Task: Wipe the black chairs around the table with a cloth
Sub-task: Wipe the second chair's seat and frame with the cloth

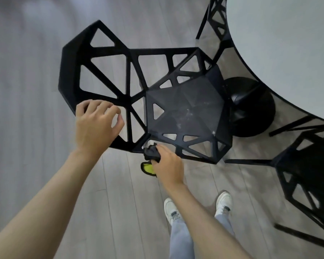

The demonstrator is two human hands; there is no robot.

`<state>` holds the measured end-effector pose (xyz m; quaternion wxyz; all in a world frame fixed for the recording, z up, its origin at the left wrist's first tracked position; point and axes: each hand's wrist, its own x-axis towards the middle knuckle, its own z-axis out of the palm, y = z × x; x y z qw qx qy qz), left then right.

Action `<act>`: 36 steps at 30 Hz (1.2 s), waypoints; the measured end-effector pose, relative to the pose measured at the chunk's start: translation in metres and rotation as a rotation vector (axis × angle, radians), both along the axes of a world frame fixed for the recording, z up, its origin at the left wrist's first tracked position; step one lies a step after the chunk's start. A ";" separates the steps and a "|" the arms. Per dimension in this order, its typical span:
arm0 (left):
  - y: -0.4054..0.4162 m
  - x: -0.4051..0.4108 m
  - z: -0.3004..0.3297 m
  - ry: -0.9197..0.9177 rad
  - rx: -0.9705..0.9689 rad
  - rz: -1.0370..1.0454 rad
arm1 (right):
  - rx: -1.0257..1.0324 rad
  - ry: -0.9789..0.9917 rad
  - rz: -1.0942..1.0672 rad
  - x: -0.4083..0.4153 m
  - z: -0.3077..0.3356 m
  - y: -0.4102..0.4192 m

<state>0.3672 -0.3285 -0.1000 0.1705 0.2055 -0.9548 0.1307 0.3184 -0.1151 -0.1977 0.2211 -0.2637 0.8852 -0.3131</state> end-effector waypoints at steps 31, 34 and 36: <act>0.009 0.000 0.002 -0.016 0.084 0.017 | 0.542 -0.193 0.135 -0.107 -0.023 -0.008; 0.007 0.000 0.000 -0.014 0.080 0.027 | 0.584 -0.230 0.061 -0.126 -0.043 -0.020; 0.004 0.000 -0.002 -0.011 0.072 0.026 | 0.569 -0.239 0.029 -0.129 -0.049 -0.019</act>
